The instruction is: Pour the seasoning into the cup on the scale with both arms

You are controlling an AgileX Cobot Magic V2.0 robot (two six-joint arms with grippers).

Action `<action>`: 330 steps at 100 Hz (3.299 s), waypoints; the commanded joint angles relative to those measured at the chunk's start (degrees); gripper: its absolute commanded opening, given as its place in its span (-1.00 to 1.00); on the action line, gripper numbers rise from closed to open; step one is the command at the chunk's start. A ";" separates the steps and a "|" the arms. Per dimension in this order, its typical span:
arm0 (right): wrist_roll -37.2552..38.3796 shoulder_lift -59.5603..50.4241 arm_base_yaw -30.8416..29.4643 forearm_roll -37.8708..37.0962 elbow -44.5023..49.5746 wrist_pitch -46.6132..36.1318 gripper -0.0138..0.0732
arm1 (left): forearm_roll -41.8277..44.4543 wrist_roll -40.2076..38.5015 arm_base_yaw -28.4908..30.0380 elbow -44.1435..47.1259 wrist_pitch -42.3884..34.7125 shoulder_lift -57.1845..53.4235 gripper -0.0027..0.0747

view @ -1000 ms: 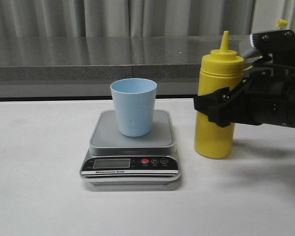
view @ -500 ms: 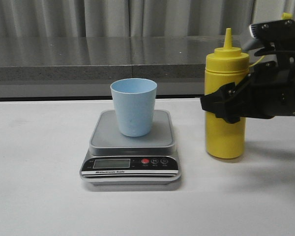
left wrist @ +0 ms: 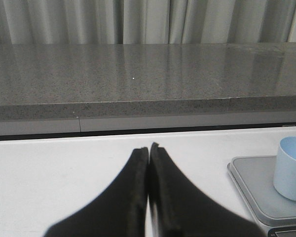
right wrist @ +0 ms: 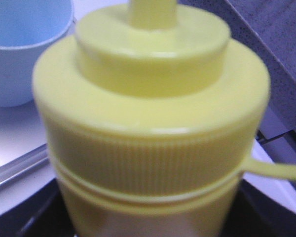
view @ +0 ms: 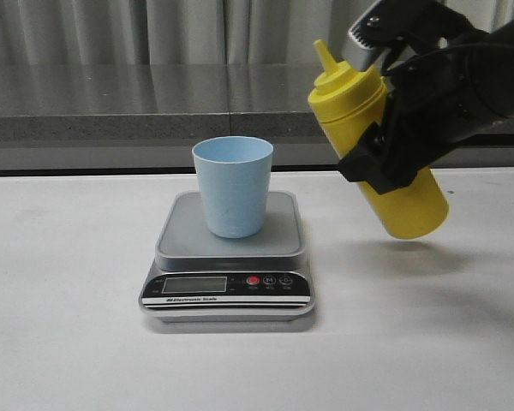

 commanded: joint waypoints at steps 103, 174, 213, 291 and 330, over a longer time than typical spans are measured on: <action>-0.77 7.00 18.07 -34.27 -20.37 41.66 -0.33 | -0.77 -0.35 0.17 -1.39 -4.66 0.42 -0.98; -0.94 7.00 18.73 -54.72 -20.37 46.17 -0.33 | -0.77 -0.35 0.17 -1.39 -4.66 0.42 -0.98; -2.23 7.00 18.76 -56.58 -20.37 44.38 -0.33 | -0.77 -0.35 0.17 -1.39 -4.66 0.42 -0.98; 28.38 4.42 17.31 -46.51 -20.37 42.42 -0.33 | -0.77 -0.35 0.17 -1.39 -4.66 0.42 -0.98; 29.91 -2.69 5.92 -30.35 -18.89 23.55 -0.33 | -0.77 -0.35 0.17 -1.39 -4.66 0.42 -0.98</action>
